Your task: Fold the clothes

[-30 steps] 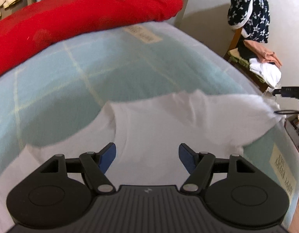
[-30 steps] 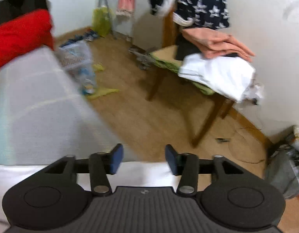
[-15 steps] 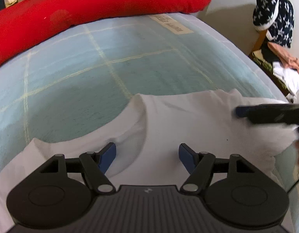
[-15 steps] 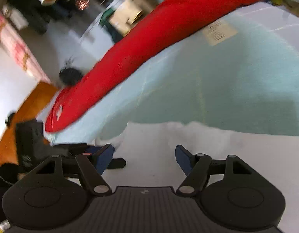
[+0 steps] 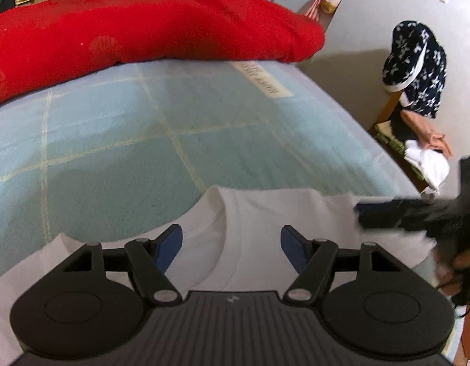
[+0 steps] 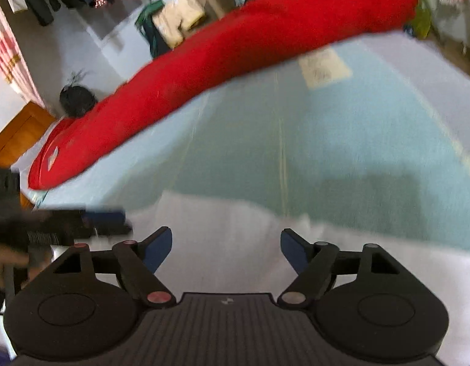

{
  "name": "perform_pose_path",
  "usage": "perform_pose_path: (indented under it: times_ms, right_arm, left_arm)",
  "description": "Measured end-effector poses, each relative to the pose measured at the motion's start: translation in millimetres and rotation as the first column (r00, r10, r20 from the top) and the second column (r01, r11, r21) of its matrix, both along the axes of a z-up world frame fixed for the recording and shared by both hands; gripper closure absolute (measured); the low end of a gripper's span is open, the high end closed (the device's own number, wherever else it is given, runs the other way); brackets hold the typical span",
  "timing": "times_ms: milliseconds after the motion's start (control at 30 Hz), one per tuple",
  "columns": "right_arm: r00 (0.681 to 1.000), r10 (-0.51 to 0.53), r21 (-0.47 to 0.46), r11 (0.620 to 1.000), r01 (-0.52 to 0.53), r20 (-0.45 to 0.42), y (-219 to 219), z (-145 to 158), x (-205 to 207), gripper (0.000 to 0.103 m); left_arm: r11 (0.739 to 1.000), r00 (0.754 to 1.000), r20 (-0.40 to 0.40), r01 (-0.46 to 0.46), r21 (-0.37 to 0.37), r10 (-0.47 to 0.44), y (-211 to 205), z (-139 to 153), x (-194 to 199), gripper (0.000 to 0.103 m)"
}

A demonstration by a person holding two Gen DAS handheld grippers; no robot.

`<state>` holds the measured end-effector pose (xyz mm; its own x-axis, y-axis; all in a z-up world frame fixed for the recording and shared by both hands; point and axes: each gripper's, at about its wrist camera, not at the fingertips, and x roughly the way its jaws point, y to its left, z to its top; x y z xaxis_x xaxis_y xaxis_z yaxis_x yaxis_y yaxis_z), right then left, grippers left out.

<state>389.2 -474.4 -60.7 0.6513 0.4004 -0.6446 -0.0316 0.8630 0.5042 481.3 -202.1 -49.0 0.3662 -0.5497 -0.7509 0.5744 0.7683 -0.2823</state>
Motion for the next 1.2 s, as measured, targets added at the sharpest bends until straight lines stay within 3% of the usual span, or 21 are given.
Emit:
perform_pose_path:
  times_ms: [200, 267, 433, 533, 700, 867, 1000, 1100, 1200]
  right_arm:
    - [0.994, -0.101, -0.136, 0.985, 0.104, 0.030, -0.9, -9.6, 13.6, 0.022]
    - [0.988, -0.152, -0.135, 0.979, 0.154, 0.025, -9.7, 2.0, -0.8, 0.021]
    - [0.988, -0.155, -0.069, 0.985, 0.156, 0.009, -13.7, 14.9, -52.5, 0.017]
    - [0.993, -0.121, -0.106, 0.987, 0.120, -0.005, -1.5, 3.1, -73.1, 0.015]
    - [0.994, -0.108, -0.238, 0.966, 0.103, -0.008, 6.4, -6.4, -112.7, 0.013]
    - [0.987, -0.159, -0.219, 0.964, 0.149, -0.029, -10.5, 11.5, -129.0, 0.011]
    - [0.962, -0.265, -0.254, 0.928, 0.273, 0.066, -36.9, 17.8, -116.9, 0.007]
    - [0.934, -0.356, -0.285, 0.893, 0.347, 0.022, -58.6, 1.7, -116.1, 0.007]
    - [0.909, -0.416, -0.310, 0.867, 0.390, -0.018, -71.8, -12.4, -152.5, 0.007]
  left_arm:
    - [1.000, 0.998, 0.062, 0.009, 0.011, -0.010, -16.1, 10.7, -3.4, 0.032]
    - [1.000, 0.998, 0.067, 0.017, 0.000, -0.017, -20.0, 12.7, -4.0, 0.032]
    - [1.000, 0.999, 0.042, 0.020, -0.019, -0.020, -34.0, 5.7, -9.9, 0.032]
    - [0.999, 0.999, 0.027, 0.030, -0.019, -0.030, -44.3, 0.1, -16.1, 0.032]
    - [0.995, 0.996, 0.041, 0.079, 0.058, -0.081, -54.5, -4.7, -26.2, 0.032]
    - [0.996, 0.996, 0.031, 0.088, 0.030, -0.089, -61.3, 2.2, -29.2, 0.032]
    - [0.990, 0.989, 0.046, 0.138, 0.016, -0.138, -84.3, 7.0, -34.2, 0.032]
    - [0.983, 0.982, 0.044, 0.182, 0.020, -0.183, -98.8, 5.5, -39.5, 0.032]
    - [0.975, 0.975, 0.035, 0.219, 0.046, -0.221, -107.6, 0.0, -44.2, 0.032]
